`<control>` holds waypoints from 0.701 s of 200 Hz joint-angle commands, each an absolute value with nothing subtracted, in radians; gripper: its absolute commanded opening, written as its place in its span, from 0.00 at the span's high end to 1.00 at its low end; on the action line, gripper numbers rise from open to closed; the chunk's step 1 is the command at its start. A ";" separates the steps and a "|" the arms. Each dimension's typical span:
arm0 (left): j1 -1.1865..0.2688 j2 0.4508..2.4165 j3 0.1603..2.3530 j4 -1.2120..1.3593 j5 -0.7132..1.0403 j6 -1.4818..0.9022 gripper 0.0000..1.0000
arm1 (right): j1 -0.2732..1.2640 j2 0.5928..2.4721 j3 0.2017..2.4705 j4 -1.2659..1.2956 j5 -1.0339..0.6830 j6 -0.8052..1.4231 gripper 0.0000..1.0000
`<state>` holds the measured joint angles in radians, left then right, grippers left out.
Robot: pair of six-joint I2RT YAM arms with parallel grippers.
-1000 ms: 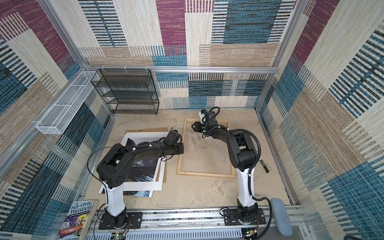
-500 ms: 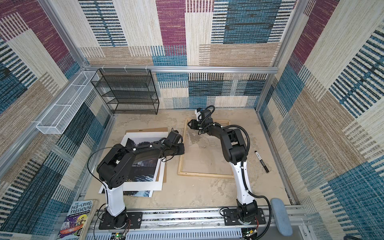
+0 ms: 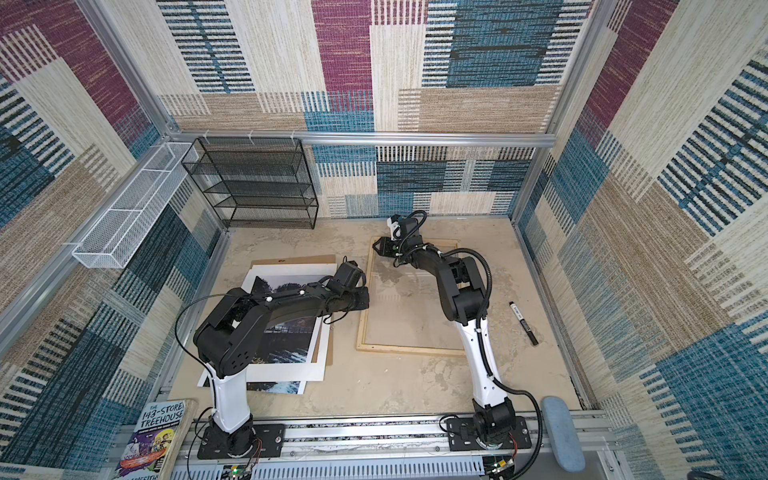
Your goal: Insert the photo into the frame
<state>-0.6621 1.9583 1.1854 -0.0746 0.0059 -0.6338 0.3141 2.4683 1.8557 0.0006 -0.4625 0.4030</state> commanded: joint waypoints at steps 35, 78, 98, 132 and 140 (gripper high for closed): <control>-0.666 1.963 1.183 -0.160 0.081 -0.674 0.83 | 0.314 2.493 1.928 -0.050 -0.463 0.401 0.54; -0.667 1.950 1.185 -0.180 0.056 -0.675 0.79 | 0.315 2.415 1.921 -0.101 -0.412 0.328 0.54; -0.666 1.947 1.191 -0.186 0.054 -0.673 0.78 | 0.308 2.327 1.861 -0.130 -0.360 0.275 0.52; -0.666 1.942 1.192 -0.192 0.049 -0.675 0.78 | 0.223 2.110 1.609 -0.103 -0.316 0.273 0.51; -0.666 1.939 1.188 -0.187 0.049 -0.677 0.78 | 0.189 2.051 1.512 -0.076 -0.319 0.283 0.49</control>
